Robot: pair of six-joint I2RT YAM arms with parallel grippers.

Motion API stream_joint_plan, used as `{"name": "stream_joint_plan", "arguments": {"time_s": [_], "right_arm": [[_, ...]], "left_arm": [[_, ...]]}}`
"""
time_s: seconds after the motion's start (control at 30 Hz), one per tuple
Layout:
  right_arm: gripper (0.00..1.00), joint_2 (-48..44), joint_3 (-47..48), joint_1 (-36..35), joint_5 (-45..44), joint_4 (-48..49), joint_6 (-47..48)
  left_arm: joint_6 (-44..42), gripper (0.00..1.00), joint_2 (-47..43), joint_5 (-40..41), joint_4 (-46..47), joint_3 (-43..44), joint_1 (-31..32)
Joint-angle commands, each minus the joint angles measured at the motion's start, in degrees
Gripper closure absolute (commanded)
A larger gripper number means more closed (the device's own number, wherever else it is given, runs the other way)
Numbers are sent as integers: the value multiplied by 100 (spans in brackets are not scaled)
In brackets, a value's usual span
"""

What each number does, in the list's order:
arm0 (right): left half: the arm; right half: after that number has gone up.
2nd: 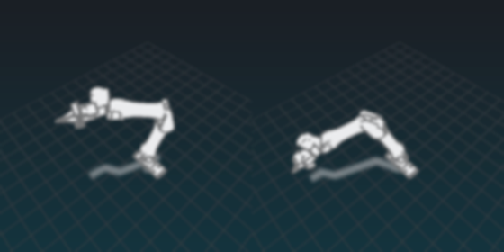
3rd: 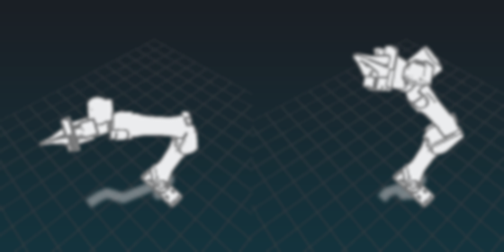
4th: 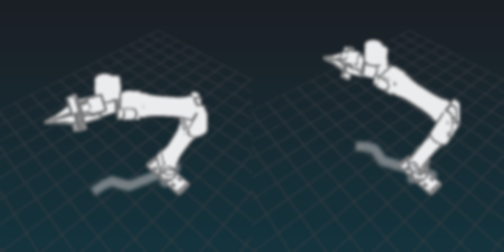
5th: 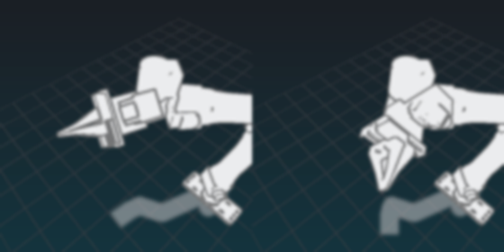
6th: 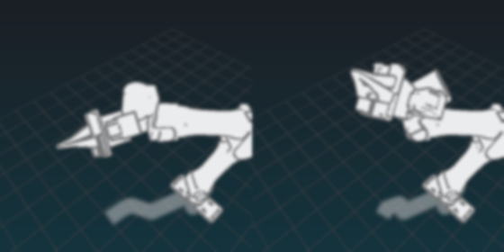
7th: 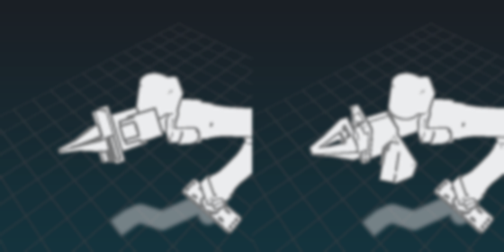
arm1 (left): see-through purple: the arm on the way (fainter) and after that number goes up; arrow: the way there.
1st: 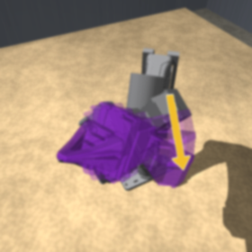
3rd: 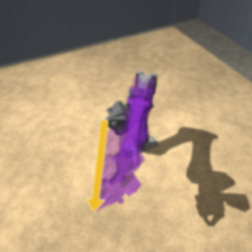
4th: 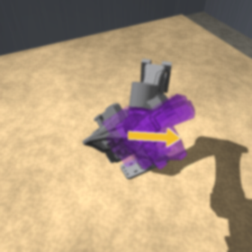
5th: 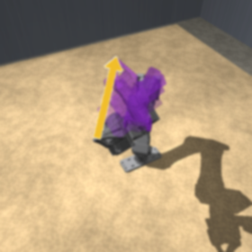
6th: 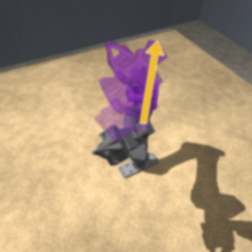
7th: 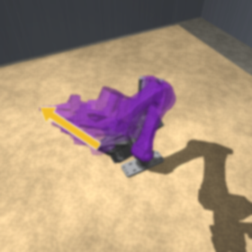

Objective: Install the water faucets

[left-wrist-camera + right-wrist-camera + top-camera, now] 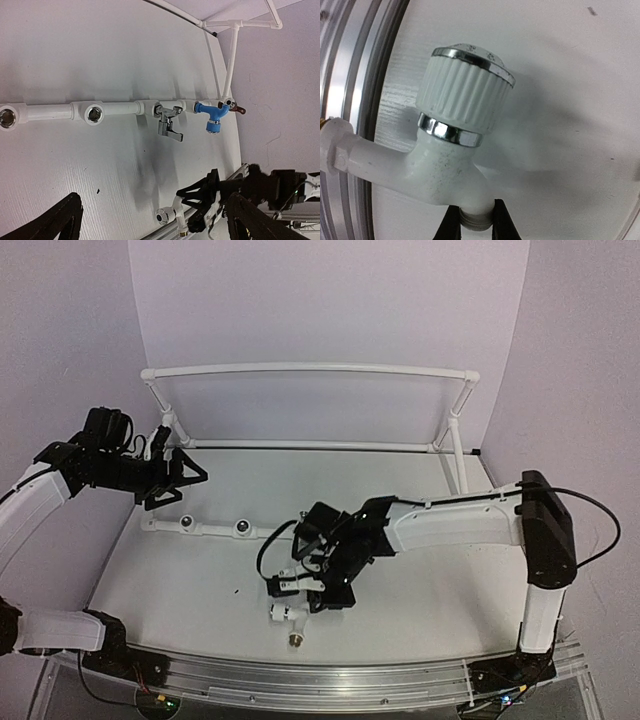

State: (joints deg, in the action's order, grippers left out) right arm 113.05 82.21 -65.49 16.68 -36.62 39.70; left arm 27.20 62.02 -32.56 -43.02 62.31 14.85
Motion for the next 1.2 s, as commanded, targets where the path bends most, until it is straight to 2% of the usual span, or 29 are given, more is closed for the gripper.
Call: {"name": "stream_joint_plan", "arguments": {"time_s": [0.0, 0.23, 0.5, 0.8, 1.17], "right_arm": [[97, -983, 739, 712, 1314, -75, -203], [97, -1623, 1116, 1070, 1627, -94, -358], [97, -1582, 1538, 1119, 1335, -114, -277], [96, -1301, 2001, 1123, 1609, -149, -361], [96, -973, 2252, 1123, 1518, -168, -428]], "left_arm": [[-382, 0, -70, -664, 245, 392, 9], [-521, 0, 87, -2385, 488, 581, 19], [-76, 0, -126, -3758, 1114, 528, 36], [-333, 2, 123, -3687, 549, 746, 350], [-827, 8, 879, -2804, 91, 1221, 1328]]}}
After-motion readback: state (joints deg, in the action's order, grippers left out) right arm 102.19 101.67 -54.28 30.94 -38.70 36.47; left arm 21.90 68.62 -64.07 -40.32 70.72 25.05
